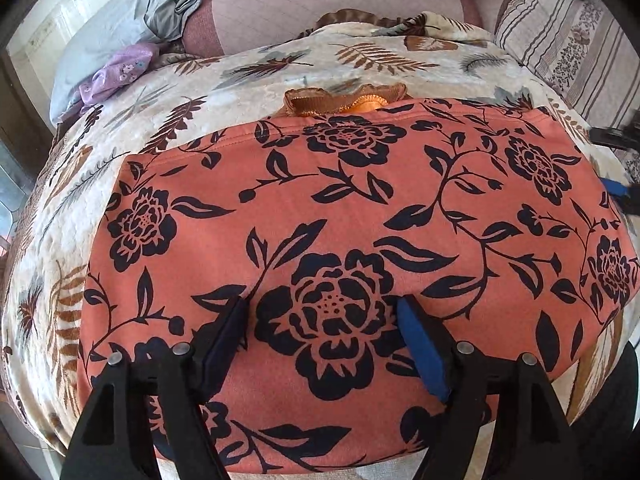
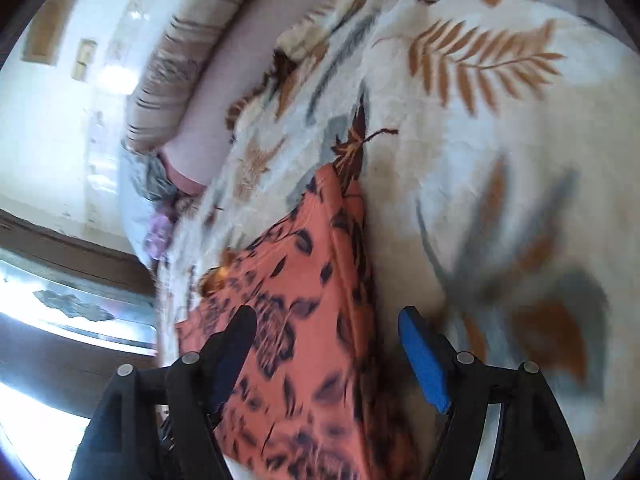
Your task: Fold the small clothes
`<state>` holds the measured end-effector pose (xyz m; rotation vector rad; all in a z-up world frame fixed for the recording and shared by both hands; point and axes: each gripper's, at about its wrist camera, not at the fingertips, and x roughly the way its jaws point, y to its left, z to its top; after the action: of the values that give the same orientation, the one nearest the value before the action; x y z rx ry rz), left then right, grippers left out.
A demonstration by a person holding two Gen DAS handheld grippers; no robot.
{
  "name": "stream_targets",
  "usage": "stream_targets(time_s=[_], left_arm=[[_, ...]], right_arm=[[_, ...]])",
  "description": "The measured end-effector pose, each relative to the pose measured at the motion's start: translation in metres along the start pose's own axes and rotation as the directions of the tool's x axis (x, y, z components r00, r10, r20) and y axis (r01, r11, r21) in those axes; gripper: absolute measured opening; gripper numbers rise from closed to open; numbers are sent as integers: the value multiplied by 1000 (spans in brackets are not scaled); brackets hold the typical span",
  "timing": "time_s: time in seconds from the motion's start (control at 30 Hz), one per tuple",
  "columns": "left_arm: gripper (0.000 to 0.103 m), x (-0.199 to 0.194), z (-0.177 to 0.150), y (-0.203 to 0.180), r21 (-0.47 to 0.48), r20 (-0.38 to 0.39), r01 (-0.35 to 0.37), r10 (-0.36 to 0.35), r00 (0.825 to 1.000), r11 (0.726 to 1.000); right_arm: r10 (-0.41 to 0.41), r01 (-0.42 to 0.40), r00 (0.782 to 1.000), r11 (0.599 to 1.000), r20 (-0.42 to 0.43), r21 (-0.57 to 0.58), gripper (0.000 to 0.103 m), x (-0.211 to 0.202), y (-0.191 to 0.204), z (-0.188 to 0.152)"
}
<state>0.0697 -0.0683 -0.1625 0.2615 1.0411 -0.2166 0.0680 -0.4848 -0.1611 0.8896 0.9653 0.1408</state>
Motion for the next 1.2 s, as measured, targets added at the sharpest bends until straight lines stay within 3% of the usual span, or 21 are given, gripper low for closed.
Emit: stream_targets(time_s=[0.03, 0.07, 0.1, 0.2, 0.27, 0.37, 0.43, 0.5, 0.57, 0.7, 0.73, 0.77, 0.83, 0.87, 0.9, 1.0, 1.03, 1.07, 1.1, 1.13, 1.2], left_arm=[[79, 1, -1, 1, -1, 0, 1, -1, 1000, 1000], [79, 1, -1, 2, -1, 0, 2, -2, 1000, 1000], [79, 1, -2, 1, -2, 1, 3, -3, 1000, 1000], [80, 1, -2, 2, -10, 3, 7, -7, 1000, 1000], [80, 2, -2, 2, -10, 7, 4, -4, 1000, 1000], [80, 2, -3, 5, -15, 8, 16, -15, 1000, 1000], [80, 2, -3, 5, -18, 15, 20, -20, 1000, 1000], [80, 2, -4, 5, -21, 22, 19, -18, 1000, 1000], [80, 1, -5, 5, -25, 26, 20, -20, 999, 999], [80, 1, -5, 6, -27, 29, 27, -26, 999, 999], [80, 1, -5, 6, -27, 29, 26, -25, 999, 999], [80, 1, -5, 6, -26, 28, 26, -26, 999, 999], [80, 0, -4, 7, -30, 25, 32, -31, 999, 999], [80, 1, -4, 7, -33, 26, 33, -32, 999, 999], [80, 1, -5, 7, -32, 28, 31, -30, 999, 999], [80, 1, -5, 6, -34, 34, 30, -29, 999, 999], [80, 1, -6, 6, -34, 35, 31, -30, 999, 999], [80, 1, -6, 6, -32, 36, 31, -30, 999, 999], [80, 1, -6, 6, -31, 36, 32, -31, 999, 999], [80, 1, -6, 7, -30, 36, 34, -33, 999, 999], [80, 1, -6, 7, -30, 36, 35, -34, 999, 999]], right_arm=[[-15, 15, 999, 1000, -41, -13, 70, 16, 1, 9], [-30, 27, 997, 999, -70, -44, 34, 29, 7, 16], [-77, 70, 992, 995, -98, -73, 19, 39, 14, 20], [-172, 165, 984, 978, -43, -129, 19, 44, 19, 25], [-174, 175, 984, 985, 31, -13, 19, 35, 3, 31], [-235, 237, 969, 971, 70, -21, 38, 25, 13, 25], [-259, 267, 961, 961, 98, -75, 38, 14, 30, 12], [-217, 228, 970, 968, 109, -102, 40, 0, 46, -4], [-165, 181, 979, 975, 122, -132, 70, -11, 59, -25], [-73, 68, 997, 985, -24, -161, 67, 8, 58, -58], [-97, 90, 994, 987, -47, -133, 47, 15, 45, -59], [-127, 123, 991, 989, -40, -77, 3, 17, 30, -55], [-147, 147, 989, 989, -9, -6, 0, 3, 21, -50], [-195, 196, 980, 979, 28, -56, 7, -5, 31, -50], [-220, 225, 974, 969, 55, -98, 7, -10, 40, -52], [-208, 221, 974, 961, 95, -167, 10, -24, 61, -62], [-212, 226, 972, 958, 97, -176, 23, -26, 65, -65], [-184, 196, 979, 966, 88, -167, 46, -27, 67, -71], [-131, 141, 989, 979, 72, -146, 64, -30, 64, -75], [-64, 71, 996, 990, 57, -123, 89, -31, 62, -81], [23, -20, 999, 995, 29, -97, 90, -25, 61, -91]])
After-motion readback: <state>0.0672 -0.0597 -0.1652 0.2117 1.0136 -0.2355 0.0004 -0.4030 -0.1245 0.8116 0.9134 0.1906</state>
